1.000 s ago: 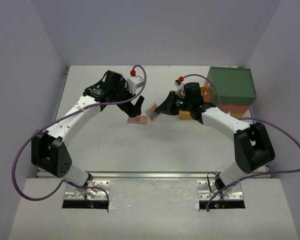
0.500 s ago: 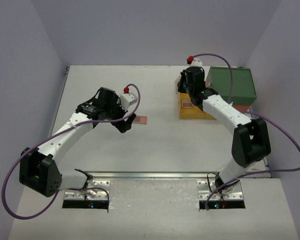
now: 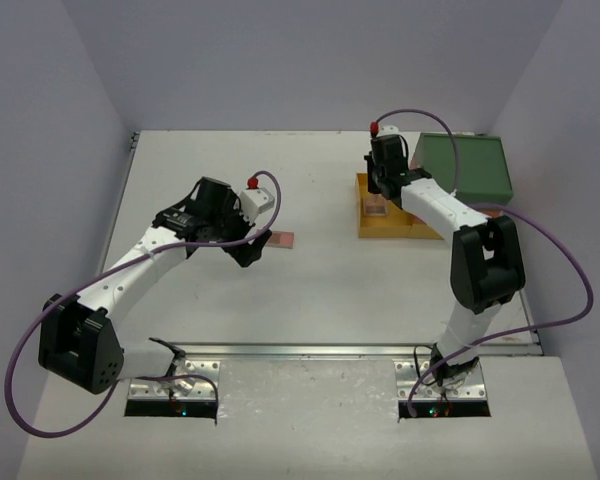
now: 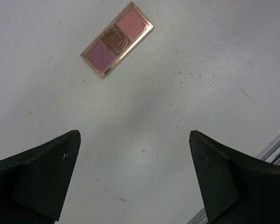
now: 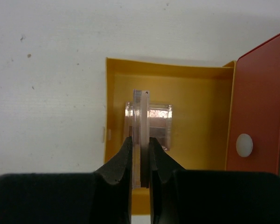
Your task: Organize the makeup
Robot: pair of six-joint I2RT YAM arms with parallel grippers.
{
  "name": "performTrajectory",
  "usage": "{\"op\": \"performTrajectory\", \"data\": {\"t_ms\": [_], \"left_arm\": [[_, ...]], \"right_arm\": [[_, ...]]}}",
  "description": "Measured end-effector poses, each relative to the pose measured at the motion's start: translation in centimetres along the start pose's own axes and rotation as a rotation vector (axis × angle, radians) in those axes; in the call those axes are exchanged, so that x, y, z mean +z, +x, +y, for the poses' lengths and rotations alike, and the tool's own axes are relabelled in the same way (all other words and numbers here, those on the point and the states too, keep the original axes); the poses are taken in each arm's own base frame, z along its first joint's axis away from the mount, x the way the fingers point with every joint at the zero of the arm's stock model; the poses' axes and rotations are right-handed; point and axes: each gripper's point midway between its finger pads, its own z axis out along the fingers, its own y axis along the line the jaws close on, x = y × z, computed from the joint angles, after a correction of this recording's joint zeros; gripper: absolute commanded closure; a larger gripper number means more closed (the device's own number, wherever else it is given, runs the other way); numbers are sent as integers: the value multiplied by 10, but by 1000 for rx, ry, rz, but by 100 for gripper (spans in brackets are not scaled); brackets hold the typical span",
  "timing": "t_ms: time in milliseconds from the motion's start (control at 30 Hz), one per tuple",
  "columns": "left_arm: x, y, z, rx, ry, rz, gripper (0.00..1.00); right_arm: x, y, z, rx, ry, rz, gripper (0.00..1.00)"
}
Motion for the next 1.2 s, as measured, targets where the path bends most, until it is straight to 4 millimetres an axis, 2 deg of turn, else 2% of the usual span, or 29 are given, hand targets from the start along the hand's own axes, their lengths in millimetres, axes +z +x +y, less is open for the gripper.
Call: {"op": "performTrajectory", "data": {"t_ms": [200,400,500,600,833,1200], "left_arm": [[1,-1,0,-2,0,-3,0],[4,2,0,-12,5,10,0],[4,2,0,-14,6,12,0],[5,3,0,-15,6,14,0],[7,2,-4,-18,31,13,0],[4,-9,-9,-19,69,-13,0]], "right_arm": [[15,24,-4,9,-54,71,100],[28,48,13,45,-136,144,100],[31,53,19,84,-166,164,100],[34,57,19,125,-174,177,92],[39,63,13,157,-156,190,51],[38,74,-9,104,-45,213,46]]}}
